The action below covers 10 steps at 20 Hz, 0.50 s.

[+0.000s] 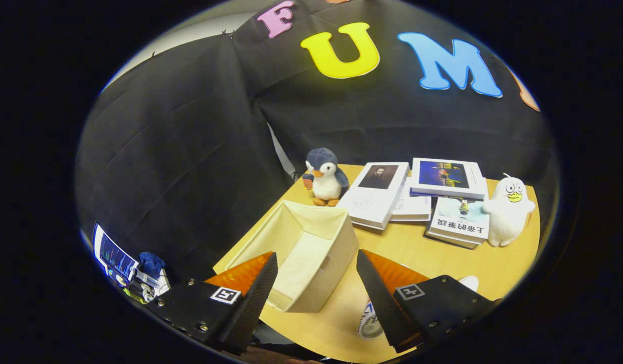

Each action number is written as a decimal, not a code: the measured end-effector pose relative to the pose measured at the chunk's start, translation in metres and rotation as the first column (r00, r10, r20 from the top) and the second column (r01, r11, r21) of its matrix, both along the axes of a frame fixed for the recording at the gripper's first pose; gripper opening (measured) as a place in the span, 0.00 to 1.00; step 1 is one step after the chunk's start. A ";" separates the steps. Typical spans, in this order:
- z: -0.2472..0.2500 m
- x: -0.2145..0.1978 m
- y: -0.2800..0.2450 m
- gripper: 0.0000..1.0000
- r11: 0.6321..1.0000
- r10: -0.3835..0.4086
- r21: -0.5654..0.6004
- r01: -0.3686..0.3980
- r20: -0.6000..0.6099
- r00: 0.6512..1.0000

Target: Open the storage box then place both shoes into the box .Put the left shoe in first, then the right shoe, with the right side of both shoes facing outward in a uniform manner.

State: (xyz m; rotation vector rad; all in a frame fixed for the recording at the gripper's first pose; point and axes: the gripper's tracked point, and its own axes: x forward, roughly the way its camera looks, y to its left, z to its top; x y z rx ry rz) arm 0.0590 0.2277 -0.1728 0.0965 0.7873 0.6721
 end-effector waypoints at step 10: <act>-0.101 -0.022 -0.090 0.95 0.976 -0.126 -0.197 0.094 -0.158 0.979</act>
